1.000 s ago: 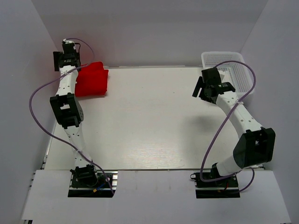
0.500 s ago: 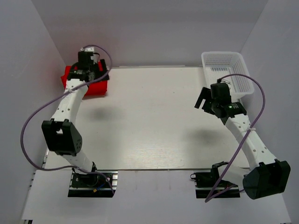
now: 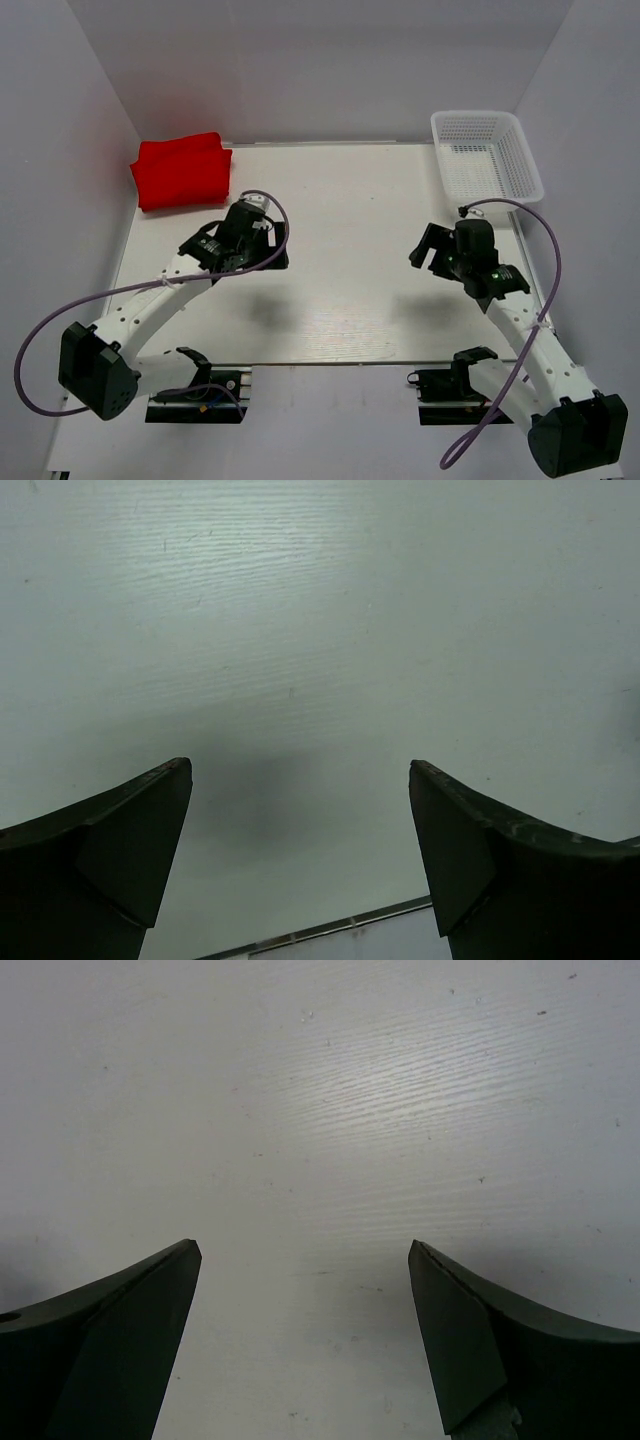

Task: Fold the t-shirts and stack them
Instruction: Put the neatly folded tshirt into the corner of the board with the left arm

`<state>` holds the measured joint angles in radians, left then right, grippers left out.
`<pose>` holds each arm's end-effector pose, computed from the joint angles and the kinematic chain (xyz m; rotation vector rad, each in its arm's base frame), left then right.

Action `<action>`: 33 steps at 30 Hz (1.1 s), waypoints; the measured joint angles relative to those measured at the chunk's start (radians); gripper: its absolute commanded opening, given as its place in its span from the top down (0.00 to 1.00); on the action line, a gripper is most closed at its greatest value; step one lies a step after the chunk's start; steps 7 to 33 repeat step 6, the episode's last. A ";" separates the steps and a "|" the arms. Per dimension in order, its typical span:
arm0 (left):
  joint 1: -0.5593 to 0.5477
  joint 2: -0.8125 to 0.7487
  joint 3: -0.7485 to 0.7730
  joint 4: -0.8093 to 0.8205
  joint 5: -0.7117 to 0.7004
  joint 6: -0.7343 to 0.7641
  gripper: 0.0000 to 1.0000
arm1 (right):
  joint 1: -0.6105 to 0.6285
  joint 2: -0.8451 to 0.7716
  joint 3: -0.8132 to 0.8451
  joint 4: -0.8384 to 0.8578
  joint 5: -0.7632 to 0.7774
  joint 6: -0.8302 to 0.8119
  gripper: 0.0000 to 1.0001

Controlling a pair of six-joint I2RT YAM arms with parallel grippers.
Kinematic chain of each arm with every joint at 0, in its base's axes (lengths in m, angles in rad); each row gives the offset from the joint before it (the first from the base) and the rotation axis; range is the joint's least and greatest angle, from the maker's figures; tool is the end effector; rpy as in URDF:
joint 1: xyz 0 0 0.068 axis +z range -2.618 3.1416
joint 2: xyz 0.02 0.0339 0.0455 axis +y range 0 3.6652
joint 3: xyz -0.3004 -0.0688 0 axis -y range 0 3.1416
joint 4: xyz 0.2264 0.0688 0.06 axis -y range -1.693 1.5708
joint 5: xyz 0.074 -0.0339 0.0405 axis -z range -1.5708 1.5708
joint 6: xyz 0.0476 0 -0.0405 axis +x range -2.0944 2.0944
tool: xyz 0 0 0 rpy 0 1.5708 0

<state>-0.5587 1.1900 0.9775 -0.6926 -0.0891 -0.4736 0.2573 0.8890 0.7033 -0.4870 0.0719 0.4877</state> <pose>0.1865 -0.1116 0.3078 0.0679 2.4999 -0.3297 0.1549 0.0372 0.2882 0.2988 2.2414 0.3208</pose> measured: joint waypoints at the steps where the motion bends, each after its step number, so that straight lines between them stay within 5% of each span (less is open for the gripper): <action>1: -0.014 0.000 0.000 -0.014 -0.021 -0.011 0.00 | 0.000 -0.007 -0.005 0.003 -0.001 0.000 0.10; 33: -0.061 0.008 0.002 -0.058 -0.075 -0.043 0.00 | 0.000 -0.031 -0.054 0.029 -0.008 -0.001 0.10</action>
